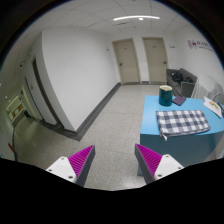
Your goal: Fold towel
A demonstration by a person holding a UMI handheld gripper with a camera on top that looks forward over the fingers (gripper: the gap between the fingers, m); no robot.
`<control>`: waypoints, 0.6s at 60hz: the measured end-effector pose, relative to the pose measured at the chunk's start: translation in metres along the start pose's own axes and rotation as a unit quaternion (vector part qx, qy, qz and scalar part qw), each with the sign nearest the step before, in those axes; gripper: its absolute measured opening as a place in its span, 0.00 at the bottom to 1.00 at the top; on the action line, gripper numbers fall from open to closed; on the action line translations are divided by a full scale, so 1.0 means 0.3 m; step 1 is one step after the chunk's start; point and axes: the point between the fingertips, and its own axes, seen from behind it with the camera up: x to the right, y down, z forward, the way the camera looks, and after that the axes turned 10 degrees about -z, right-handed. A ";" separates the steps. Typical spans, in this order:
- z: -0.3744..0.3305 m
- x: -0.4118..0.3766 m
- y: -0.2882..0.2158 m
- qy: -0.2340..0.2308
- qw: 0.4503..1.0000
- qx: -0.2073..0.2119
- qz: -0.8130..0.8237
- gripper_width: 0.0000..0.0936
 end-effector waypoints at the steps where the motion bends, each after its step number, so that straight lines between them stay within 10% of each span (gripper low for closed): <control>1: 0.002 0.008 0.001 0.003 1.000 -0.001 0.000 0.88; 26: 0.489 0.746 0.006 0.114 0.992 -0.030 -0.037 0.86; 36: 0.685 0.840 0.043 0.093 0.992 -0.057 -0.066 0.54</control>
